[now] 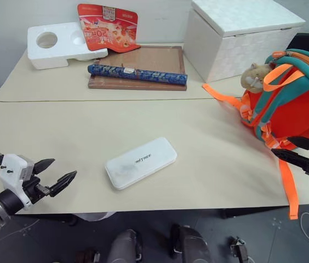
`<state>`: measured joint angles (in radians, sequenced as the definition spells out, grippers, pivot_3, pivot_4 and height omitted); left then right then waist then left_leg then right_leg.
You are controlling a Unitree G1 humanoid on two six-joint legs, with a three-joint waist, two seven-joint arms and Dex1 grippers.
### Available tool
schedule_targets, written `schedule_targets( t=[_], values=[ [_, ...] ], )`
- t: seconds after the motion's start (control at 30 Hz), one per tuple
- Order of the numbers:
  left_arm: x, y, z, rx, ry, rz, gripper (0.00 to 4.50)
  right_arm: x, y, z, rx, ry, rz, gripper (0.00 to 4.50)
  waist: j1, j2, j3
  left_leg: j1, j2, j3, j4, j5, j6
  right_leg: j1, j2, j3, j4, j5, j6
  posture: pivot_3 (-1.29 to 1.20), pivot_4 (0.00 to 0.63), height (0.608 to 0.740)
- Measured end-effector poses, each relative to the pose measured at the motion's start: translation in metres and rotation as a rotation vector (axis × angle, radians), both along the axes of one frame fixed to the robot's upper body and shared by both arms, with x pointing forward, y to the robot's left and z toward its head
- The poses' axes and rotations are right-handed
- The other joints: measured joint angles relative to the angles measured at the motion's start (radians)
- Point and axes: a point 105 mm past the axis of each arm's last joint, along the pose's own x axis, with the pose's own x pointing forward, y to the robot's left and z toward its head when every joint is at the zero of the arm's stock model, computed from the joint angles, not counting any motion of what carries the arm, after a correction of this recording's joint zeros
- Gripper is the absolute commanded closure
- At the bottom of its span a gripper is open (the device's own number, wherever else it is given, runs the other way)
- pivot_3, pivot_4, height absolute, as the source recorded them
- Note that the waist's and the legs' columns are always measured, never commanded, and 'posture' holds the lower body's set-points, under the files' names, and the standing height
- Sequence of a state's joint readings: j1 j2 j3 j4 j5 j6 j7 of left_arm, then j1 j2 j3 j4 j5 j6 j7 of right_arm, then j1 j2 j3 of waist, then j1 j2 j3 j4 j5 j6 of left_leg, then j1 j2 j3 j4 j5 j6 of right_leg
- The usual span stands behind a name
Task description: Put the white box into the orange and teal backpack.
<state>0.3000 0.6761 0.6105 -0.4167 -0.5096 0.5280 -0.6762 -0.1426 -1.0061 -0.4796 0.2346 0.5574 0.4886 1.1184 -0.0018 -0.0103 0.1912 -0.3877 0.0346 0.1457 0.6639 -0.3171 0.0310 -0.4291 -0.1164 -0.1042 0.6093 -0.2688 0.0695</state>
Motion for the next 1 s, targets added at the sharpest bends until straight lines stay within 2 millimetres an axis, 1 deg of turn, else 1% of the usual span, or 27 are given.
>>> schedule_targets(
  t=[0.2, 0.4, 0.6, 0.67, 0.7, 0.77, 0.8, 0.87, 0.9, 0.93, 1.0],
  values=[
    [0.003, 0.002, 0.001, -0.004, -0.001, 0.024, 0.00, 0.000, 0.005, 0.003, -0.022, -0.011, 0.010, 0.00, -0.002, 0.000, 0.000, 0.000, 0.000, 0.000, 0.000, 0.000, 0.000, 0.000, 0.000, 0.000, 0.000, 0.000, 0.000, 0.00, 0.150, 0.740],
    [0.003, 0.001, 0.001, -0.007, 0.007, 0.029, 0.00, 0.000, 0.006, 0.002, -0.027, -0.002, 0.005, 0.00, 0.000, 0.000, 0.000, 0.000, 0.000, 0.000, 0.000, 0.000, 0.000, 0.000, 0.000, 0.000, 0.000, 0.000, 0.000, 0.00, 0.150, 0.740],
    [0.002, -0.003, 0.002, -0.009, 0.014, 0.015, 0.00, 0.000, 0.010, 0.004, -0.045, -0.009, 0.007, 0.00, 0.000, 0.000, 0.000, 0.000, 0.000, 0.000, 0.000, 0.000, 0.000, 0.000, 0.000, 0.000, 0.000, 0.000, 0.000, 0.00, 0.150, 0.740],
    [0.002, -0.008, 0.003, -0.015, 0.019, -0.006, 0.00, 0.001, 0.015, 0.006, -0.053, -0.013, 0.016, 0.00, -0.001, 0.000, 0.000, 0.000, 0.000, 0.000, 0.000, 0.000, 0.000, 0.000, 0.000, 0.000, 0.001, 0.000, 0.000, 0.00, 0.150, 0.740],
    [0.001, -0.012, 0.004, -0.021, 0.026, -0.029, 0.19, 0.001, 0.019, 0.008, -0.055, -0.013, 0.031, 0.00, -0.001, 0.000, 0.000, 0.000, 0.000, 0.000, 0.000, 0.000, -0.001, 0.000, 0.000, 0.000, 0.001, 0.000, 0.000, 0.00, 0.150, 0.740],
    [0.000, -0.022, 0.006, -0.020, 0.036, -0.088, 0.55, 0.002, 0.031, 0.011, -0.055, -0.019, 0.075, 0.39, -0.002, 0.000, 0.000, 0.000, 0.000, 0.000, 0.000, 0.002, -0.003, 0.000, 0.000, 0.000, 0.001, 0.000, 0.000, 0.00, 0.150, 0.740],
    [-0.001, -0.030, 0.006, -0.019, 0.051, -0.139, 0.85, 0.004, 0.043, 0.012, -0.060, -0.020, 0.117, 0.59, -0.003, 0.000, 0.000, 0.000, 0.000, 0.000, 0.000, 0.002, -0.003, 0.000, 0.000, 0.000, 0.001, 0.000, 0.000, 0.00, 0.150, 0.740],
    [-0.003, -0.042, 0.004, -0.005, 0.083, -0.225, 1.42, 0.005, 0.065, 0.012, -0.066, -0.018, 0.204, 1.23, -0.003, 0.000, 0.000, 0.001, 0.000, 0.000, 0.000, 0.002, -0.003, 0.000, 0.000, 0.000, 0.001, 0.000, 0.000, 0.00, 0.150, 0.740],
    [-0.004, -0.046, 0.002, 0.003, 0.104, -0.261, 1.79, 0.006, 0.075, 0.010, -0.070, -0.013, 0.243, 1.63, -0.002, 0.000, 0.000, 0.000, 0.001, 0.000, 0.000, 0.002, -0.003, 0.000, 0.001, 0.000, 0.001, 0.000, 0.000, 0.00, 0.150, 0.740],
    [-0.005, -0.052, -0.001, 0.012, 0.131, -0.304, 2.08, 0.006, 0.087, 0.007, -0.075, -0.005, 0.292, 1.96, -0.002, 0.000, 0.000, 0.000, 0.000, 0.000, 0.000, 0.002, -0.003, 0.000, 0.001, 0.000, 0.001, 0.000, 0.000, 0.00, 0.150, 0.740],
    [-0.006, -0.057, -0.009, 0.031, 0.171, -0.355, 2.70, 0.007, 0.104, 0.002, -0.092, 0.009, 0.366, 2.62, -0.002, 0.000, 0.000, 0.000, 0.000, 0.000, 0.000, 0.002, -0.004, -0.001, 0.001, 0.000, 0.001, 0.000, 0.000, 0.00, 0.150, 0.740]
  ],
)
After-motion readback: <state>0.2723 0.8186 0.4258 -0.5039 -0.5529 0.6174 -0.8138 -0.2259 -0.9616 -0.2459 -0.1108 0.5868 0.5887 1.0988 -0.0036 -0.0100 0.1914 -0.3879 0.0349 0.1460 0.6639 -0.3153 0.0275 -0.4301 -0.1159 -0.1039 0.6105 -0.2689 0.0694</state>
